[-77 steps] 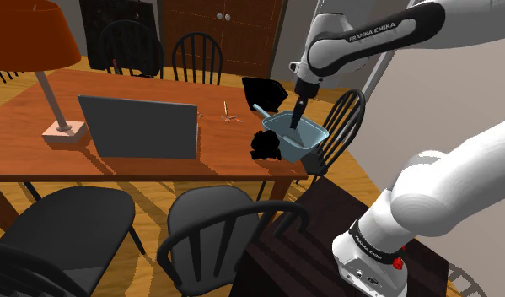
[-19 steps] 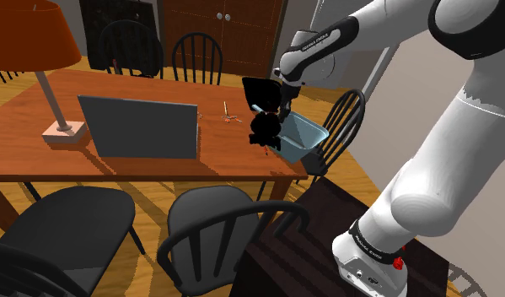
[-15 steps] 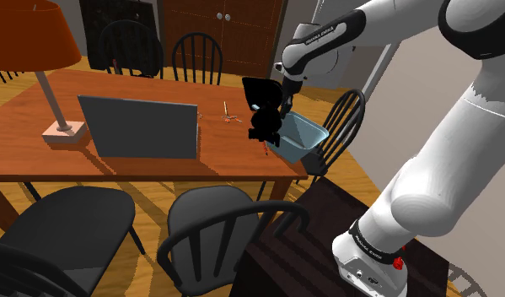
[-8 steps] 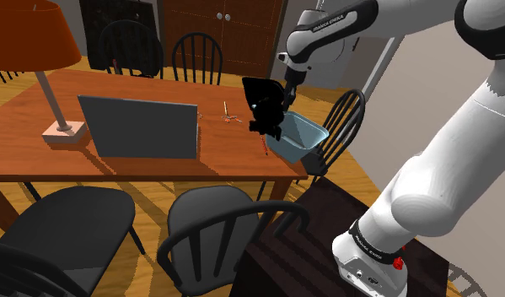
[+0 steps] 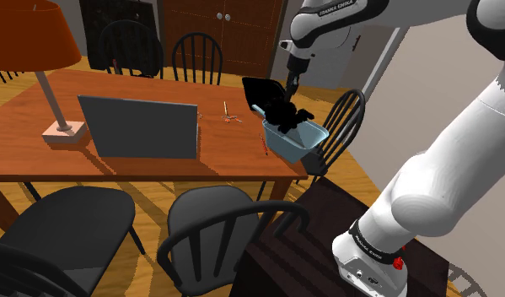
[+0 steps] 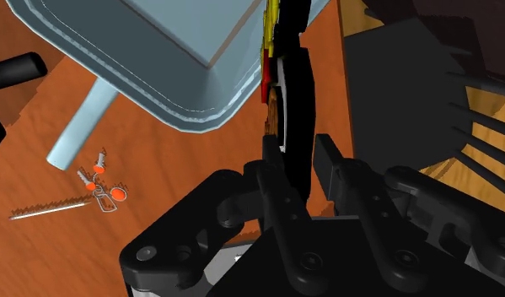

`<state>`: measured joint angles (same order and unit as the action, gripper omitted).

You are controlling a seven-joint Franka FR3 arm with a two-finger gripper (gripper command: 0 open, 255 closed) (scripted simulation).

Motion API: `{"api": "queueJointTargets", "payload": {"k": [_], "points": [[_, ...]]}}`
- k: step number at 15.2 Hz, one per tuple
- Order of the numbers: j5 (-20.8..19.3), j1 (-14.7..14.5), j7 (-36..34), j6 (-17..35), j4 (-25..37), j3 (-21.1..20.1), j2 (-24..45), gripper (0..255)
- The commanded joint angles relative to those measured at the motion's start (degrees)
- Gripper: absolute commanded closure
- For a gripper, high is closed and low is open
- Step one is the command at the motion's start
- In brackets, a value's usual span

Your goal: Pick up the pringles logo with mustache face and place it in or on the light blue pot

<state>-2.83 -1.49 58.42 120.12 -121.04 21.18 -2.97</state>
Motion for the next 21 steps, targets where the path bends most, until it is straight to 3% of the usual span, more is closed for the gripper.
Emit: {"api": "queueJointTargets", "payload": {"k": [1,3,10,15,18,21], "points": [[-0.22,0.02,-0.03,-1.61,1.0,-0.01,-0.67,255],[-0.34,0.0,-0.11,-2.83,1.86,-0.06,-1.05,255],[3.88,4.09,9.86,-9.37,16.73,4.14,7.81,255],[8.18,8.57,16.66,-15.42,30.28,6.17,16.22,255],[11.58,12.82,20.74,-20.65,41.68,6.91,23.15,255],[11.49,12.63,20.75,-18.25,39.09,6.72,22.95,255]]}}
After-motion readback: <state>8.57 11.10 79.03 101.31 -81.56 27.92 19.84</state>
